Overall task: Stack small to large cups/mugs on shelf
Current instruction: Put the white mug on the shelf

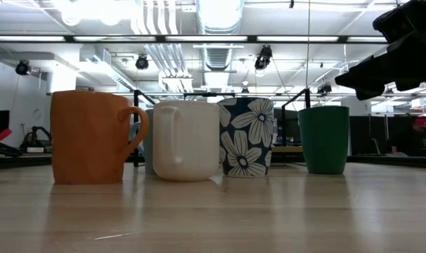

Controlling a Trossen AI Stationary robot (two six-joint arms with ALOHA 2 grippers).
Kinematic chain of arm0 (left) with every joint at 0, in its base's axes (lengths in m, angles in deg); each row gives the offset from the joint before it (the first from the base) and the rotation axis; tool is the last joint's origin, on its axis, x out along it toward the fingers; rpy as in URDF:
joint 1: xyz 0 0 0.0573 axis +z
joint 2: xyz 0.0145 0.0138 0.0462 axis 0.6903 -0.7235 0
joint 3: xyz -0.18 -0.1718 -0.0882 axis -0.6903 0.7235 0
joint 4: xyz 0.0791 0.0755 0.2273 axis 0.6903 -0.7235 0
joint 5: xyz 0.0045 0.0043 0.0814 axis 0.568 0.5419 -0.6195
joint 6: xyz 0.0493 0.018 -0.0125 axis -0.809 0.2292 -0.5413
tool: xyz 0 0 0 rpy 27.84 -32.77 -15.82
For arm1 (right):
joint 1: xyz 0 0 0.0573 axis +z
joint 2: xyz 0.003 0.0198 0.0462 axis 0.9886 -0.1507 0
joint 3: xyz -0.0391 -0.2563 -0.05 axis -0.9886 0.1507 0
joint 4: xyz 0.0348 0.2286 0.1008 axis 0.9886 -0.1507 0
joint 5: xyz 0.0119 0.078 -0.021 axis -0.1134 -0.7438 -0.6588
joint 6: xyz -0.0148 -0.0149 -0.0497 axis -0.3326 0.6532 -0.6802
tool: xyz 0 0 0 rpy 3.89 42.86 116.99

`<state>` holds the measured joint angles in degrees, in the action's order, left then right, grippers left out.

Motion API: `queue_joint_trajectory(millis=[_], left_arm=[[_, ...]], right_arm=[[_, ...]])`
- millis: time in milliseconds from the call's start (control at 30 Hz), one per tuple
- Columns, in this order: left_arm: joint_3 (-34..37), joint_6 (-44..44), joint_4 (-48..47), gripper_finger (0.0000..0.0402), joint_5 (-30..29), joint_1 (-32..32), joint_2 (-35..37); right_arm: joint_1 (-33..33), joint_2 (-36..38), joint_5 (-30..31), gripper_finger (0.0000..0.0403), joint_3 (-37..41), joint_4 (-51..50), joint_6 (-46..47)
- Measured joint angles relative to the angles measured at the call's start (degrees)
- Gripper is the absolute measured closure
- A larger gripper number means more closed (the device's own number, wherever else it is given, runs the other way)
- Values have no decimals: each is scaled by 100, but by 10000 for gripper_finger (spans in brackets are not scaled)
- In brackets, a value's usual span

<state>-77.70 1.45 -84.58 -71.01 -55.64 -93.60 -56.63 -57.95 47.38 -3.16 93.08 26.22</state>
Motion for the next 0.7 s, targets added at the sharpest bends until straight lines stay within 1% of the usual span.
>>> queue_joint_trajectory(millis=[167,400,700], left_arm=[[-541,-8,-529,91,454,416,-509],[-800,-377,-656,91,1040,704,-880],[-864,-513,-660,91,1140,866,-990]], right_arm=[[0,0,0,243,0,-45,42],[0,0,-2,244,0,-79,42],[0,0,-6,247,-2,-127,111]])
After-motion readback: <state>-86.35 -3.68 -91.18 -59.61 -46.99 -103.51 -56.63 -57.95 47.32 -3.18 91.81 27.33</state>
